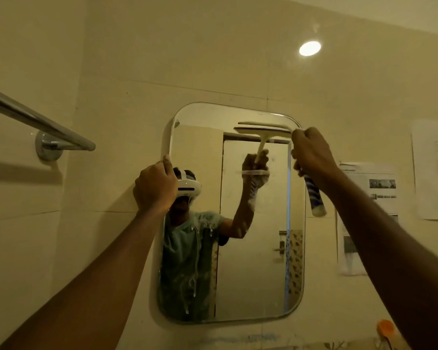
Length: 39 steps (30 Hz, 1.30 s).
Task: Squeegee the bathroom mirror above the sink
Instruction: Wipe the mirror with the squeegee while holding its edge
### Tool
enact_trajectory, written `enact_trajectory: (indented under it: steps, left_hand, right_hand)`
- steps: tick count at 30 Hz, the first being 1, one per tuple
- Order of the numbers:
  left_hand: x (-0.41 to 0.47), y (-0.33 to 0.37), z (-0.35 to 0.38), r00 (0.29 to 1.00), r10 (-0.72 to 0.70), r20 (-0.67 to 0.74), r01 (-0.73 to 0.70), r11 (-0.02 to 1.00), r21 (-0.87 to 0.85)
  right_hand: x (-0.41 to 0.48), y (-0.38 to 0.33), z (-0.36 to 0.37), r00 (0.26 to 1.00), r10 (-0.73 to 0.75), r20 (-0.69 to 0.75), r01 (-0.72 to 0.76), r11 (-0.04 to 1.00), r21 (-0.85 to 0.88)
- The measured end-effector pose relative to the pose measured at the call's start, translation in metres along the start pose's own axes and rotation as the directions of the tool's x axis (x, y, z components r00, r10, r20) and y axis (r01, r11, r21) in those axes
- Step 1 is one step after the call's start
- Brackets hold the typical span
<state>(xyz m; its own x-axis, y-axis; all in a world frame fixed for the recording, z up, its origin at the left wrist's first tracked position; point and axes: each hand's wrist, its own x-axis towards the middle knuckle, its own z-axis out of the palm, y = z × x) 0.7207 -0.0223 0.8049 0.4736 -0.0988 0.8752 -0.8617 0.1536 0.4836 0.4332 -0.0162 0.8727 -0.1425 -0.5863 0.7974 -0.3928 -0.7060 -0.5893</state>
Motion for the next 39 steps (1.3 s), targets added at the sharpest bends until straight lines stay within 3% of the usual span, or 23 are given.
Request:
enact_trajectory:
  steps: [4,8,17,23,26,35,39]
  left_hand:
    - [-0.001,0.001,0.000,1.000,-0.011,-0.011,0.011,1.000,0.006]
    - [-0.001,0.000,0.002,1.000,-0.013,-0.015,0.013,1.000,-0.001]
    - [0.004,0.001,-0.006,0.993,-0.035,0.111,0.034,0.999,0.010]
    - [0.003,0.002,-0.006,0.992,-0.047,0.115,0.047,0.999,0.004]
    - [0.003,0.002,-0.004,0.995,-0.049,0.093,0.049,0.999,0.004]
    - [0.000,0.002,-0.002,0.998,-0.033,0.052,0.033,0.999,0.013]
    - [-0.002,0.005,-0.005,0.998,-0.029,0.063,0.028,0.999,0.021]
  right_hand:
    - [0.011,0.004,-0.001,0.996,-0.091,0.008,0.091,0.996,0.020]
    - [-0.006,0.026,0.005,0.991,-0.132,0.031,0.135,0.975,-0.179]
    - [-0.115,0.086,0.023,0.997,0.012,0.074,0.007,0.968,-0.251]
    - [-0.023,0.023,0.004,0.986,-0.137,-0.094,0.120,0.979,-0.167]
    - [0.011,0.011,0.006,0.976,-0.194,-0.099,0.167,0.958,-0.232]
    - [-0.107,0.111,0.039,0.998,-0.059,-0.018,0.056,0.987,-0.148]
    - [-0.130,0.103,0.027,1.000,-0.007,0.016,0.010,0.980,-0.197]
